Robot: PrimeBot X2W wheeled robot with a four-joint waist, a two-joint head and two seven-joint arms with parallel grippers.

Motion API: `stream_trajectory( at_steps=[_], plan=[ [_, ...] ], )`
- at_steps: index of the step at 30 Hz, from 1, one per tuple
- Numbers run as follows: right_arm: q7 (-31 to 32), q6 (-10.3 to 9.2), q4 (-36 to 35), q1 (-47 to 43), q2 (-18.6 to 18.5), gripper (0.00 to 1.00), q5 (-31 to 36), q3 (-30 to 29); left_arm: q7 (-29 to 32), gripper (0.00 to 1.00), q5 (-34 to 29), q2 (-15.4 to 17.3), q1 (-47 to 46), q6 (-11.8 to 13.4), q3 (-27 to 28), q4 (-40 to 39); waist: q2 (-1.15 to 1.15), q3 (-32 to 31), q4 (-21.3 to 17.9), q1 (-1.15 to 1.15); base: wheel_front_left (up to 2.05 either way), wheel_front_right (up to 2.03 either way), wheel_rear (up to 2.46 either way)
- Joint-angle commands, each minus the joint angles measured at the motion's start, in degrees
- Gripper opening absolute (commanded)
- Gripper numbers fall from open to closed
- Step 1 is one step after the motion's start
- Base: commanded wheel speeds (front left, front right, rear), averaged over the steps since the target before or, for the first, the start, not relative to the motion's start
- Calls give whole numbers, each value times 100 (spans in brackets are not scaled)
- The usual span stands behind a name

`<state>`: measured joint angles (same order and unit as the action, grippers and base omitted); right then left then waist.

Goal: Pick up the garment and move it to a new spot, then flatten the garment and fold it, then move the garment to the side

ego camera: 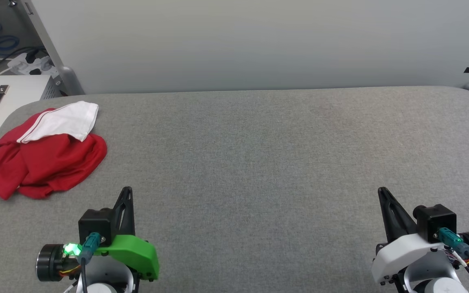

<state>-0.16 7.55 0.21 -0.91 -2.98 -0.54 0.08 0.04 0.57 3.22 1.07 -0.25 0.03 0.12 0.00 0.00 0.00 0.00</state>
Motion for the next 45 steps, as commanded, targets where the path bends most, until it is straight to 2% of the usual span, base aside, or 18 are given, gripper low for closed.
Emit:
stream_trajectory(
  at_steps=[1, 25, 26, 45],
  plan=[
    [16, -6, -21, 91, 11, 0, 54, -8, -4, 0, -57, -35, -107, 25, -3, -12, 0, 0, 0, 0, 0, 0, 0],
    [16, -6, -21, 91, 11, 0, 54, -8, -4, 0, -57, -35, -107, 25, -3, -12, 0, 0, 0, 0, 0, 0, 0],
    [0, 0, 1, -2, -1, 100, -3, 0, 0, 100, 2, 2, 2, -1, 0, -1, 0, 0, 0, 0, 0, 0, 0],
    [-207, -1, 75, 16, 1, 100, -134, -114, -210, 100, 194, -2, -16, 30, -38, 120, 0, 22, -8, 0, 0, 0, 0]
  ],
)
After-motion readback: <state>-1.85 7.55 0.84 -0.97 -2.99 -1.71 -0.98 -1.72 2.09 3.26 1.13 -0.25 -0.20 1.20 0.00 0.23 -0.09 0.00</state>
